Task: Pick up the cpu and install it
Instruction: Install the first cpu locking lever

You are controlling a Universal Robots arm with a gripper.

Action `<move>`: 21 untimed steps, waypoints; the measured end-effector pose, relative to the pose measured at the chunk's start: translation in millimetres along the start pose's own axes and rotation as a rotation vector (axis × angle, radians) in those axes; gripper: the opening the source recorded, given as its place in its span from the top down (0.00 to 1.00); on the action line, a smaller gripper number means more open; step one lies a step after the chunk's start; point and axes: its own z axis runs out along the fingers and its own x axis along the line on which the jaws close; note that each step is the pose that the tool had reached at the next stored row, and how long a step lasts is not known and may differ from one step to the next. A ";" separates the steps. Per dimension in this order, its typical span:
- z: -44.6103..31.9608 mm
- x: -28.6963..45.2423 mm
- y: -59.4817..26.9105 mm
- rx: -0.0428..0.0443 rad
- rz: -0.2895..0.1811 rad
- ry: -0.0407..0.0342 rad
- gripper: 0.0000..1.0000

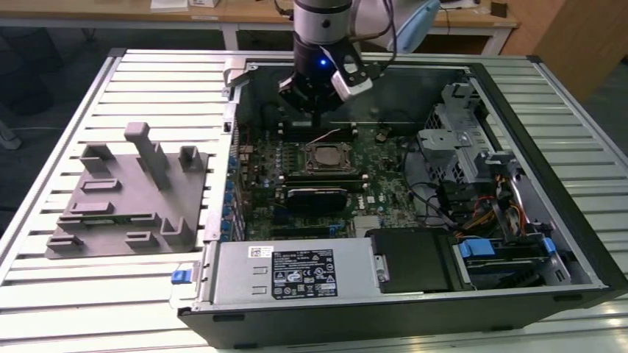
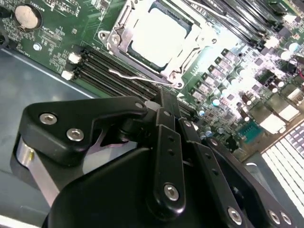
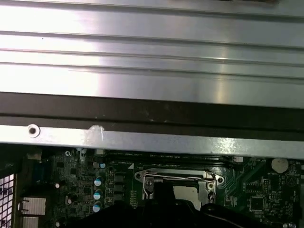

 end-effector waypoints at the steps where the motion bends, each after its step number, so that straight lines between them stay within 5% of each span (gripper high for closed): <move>1: 1.0 -1.1 0.0 0.0006 0.000 0.0000 0.89; 10: 9.3 -16.5 3.2 0.0041 0.016 -0.0004 0.89; 21: 19.1 -20.2 9.8 0.0093 0.026 -0.0006 0.89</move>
